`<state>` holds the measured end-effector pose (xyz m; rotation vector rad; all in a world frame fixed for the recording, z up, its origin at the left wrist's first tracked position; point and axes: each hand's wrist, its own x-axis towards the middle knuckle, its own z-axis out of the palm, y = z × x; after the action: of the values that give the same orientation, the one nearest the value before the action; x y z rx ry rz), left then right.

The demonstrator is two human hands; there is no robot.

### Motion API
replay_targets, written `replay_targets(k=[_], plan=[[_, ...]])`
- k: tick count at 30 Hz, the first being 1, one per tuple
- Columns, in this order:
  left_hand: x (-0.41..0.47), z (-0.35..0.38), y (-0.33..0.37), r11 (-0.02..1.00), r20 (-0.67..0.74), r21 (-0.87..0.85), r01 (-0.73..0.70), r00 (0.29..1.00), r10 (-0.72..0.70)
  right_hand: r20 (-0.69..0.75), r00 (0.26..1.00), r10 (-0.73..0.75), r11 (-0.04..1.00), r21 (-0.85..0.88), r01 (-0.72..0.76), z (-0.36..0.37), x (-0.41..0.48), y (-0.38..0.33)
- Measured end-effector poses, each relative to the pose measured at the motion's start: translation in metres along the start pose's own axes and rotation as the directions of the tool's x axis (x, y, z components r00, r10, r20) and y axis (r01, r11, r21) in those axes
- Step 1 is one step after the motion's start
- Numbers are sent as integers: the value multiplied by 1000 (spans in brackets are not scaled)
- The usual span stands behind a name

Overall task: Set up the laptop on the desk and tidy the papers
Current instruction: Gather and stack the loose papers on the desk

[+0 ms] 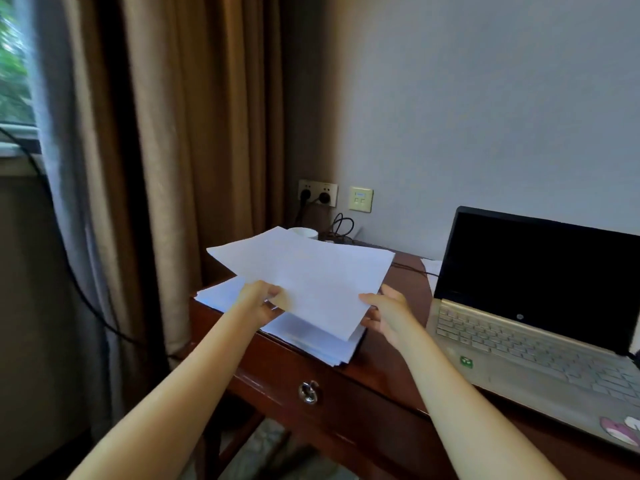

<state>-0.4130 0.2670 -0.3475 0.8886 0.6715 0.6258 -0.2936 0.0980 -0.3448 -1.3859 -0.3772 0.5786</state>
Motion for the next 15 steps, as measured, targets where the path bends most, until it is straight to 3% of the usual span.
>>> replay_targets(k=[15], plan=[[-3, -12, -14, 996, -42, 77, 36, 999, -32, -126, 991, 33, 994, -104, -47, 4, 3, 15]])
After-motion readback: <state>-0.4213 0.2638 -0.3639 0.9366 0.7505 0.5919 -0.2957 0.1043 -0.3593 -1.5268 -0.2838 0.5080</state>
